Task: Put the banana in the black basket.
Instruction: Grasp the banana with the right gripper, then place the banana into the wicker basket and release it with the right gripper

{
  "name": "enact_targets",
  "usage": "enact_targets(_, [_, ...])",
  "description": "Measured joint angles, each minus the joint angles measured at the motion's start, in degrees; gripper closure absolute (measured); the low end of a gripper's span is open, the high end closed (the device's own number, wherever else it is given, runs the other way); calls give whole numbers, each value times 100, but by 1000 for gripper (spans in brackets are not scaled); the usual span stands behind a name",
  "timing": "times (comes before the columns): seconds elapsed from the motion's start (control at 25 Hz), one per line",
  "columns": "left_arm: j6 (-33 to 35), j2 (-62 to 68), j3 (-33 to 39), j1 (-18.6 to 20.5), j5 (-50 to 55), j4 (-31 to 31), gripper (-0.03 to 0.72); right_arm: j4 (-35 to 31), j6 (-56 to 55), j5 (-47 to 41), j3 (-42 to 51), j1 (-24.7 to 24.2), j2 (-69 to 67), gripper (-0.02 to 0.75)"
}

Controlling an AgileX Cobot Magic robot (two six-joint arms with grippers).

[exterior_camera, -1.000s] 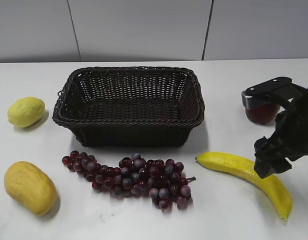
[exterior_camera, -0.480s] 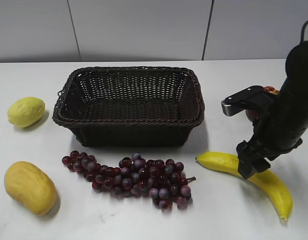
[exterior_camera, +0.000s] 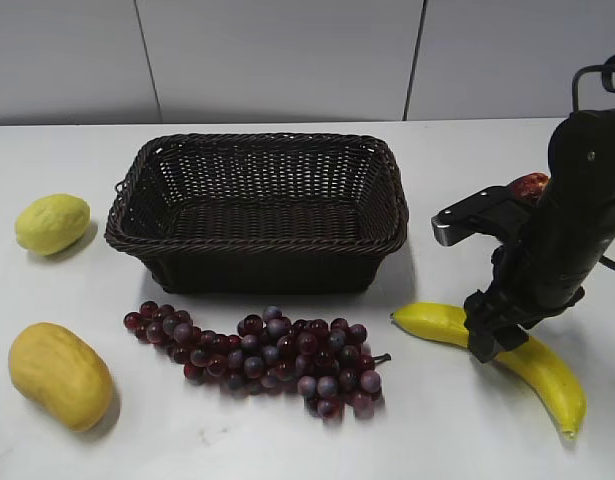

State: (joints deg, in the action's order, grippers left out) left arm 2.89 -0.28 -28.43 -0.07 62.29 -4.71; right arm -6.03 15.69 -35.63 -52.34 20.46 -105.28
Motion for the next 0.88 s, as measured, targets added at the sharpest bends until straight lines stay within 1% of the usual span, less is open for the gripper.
enact_targets(0.28, [0,0,0,0,0,0,486,-17,4,18,-6,0,-176,239])
enact_targets(0.4, [0,0,0,0,0,0,486,-17,4,18,-6,0,-181,316])
enact_targets(0.48, [0,0,0,0,0,0,486,-17,4,12,-6,0,-181,386])
enact_targets(0.68, [0,0,0,0,0,0,486,-17,4,-58,-15,0,-161,389])
enact_targets(0.8, [0,0,0,0,0,0,486,-17,12,-350,-144,0,-34,389])
enact_targets(0.88, [0,0,0,0,0,0,486,-17,12,-696,-297,0,116,389])
